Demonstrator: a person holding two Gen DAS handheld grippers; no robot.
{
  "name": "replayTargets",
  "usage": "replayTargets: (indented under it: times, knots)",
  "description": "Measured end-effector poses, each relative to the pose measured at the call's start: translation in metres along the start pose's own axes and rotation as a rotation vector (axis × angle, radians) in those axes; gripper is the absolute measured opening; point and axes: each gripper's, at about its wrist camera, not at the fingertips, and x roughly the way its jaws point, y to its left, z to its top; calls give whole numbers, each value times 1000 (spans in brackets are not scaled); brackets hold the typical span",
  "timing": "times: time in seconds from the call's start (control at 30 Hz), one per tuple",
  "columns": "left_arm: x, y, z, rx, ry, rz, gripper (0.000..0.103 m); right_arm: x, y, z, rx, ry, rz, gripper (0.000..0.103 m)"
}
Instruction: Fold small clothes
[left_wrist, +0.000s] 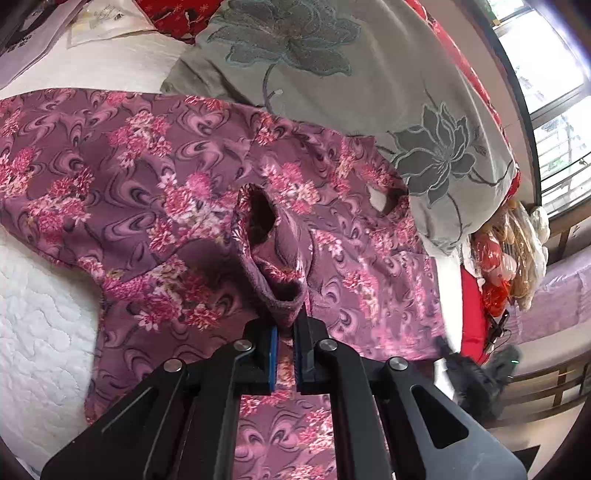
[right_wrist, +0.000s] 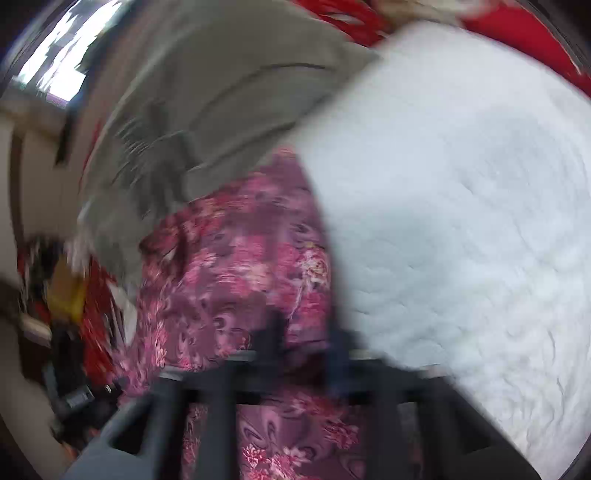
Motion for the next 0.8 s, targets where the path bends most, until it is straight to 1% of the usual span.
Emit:
replayTargets:
  times: [0.03, 0.07, 0.1, 0.13, 0.17, 0.2, 0.23, 0.27, 0.3, 0.33, 0.37, 0.4, 0.43, 0.5, 0.53, 0.63, 0.67, 0.77, 0.8]
  knots:
    - [3, 4, -2, 2, 6, 18, 4, -13, 11, -2, -63, -89, -14, 10]
    - [7, 8, -3, 3, 15, 42, 5, -24, 13, -5, -84, -146, -1, 10]
    - [13, 11, -5, 4, 28, 64, 5, -30, 13, -9, -84, -182, 16, 9]
    - [22, 16, -6, 3, 56, 99, 6, -30, 8, -11, -71, -180, 8, 10]
    - [26, 20, -8, -1, 72, 114, 7, -18, 1, -13, -55, -118, -37, 10]
    - [25, 24, -11, -8, 74, 102, 8, -4, -4, -14, -50, -38, -82, 11]
    - [16, 26, -14, -11, 62, 86, 9, 7, -10, -17, -44, 24, -108, 10]
    - [7, 27, -16, -13, 50, 76, 9, -3, -11, -19, -43, -23, -93, 11]
    - [-10, 29, -19, -17, 5, 50, 9, -12, -7, -18, -43, -54, -109, 20]
    - [-19, 29, -20, -19, -26, 31, 9, -26, -1, -18, -51, -103, -120, 20]
    - [-30, 28, -20, -19, -60, 9, 9, -32, 4, -19, -67, -131, -97, 20]
    - [-36, 24, -18, -13, -78, -9, 9, -39, 11, -20, -95, -157, -67, 20]
    - [-36, 19, -16, -5, -80, -12, 11, -42, 21, -21, -130, -166, -57, 20]
    - [-26, 8, -10, 21, -69, 8, 16, -35, 42, -24, -195, -138, -59, 22]
    - [-13, 4, -7, 36, -46, 42, 16, -25, 54, -27, -223, -108, -62, 21]
    - [23, 9, -6, 46, 43, 142, 16, -5, 77, -42, -265, -45, -55, 21]
    - [26, 14, -6, 34, 46, 131, 16, 1, 88, -49, -278, -27, -46, 21]
    - [5, 27, -4, -30, 21, 28, 16, 17, 126, -67, -346, 2, 0, 21]
    - [-4, 32, -2, -41, 8, 12, 16, 23, 142, -73, -373, 9, 23, 22]
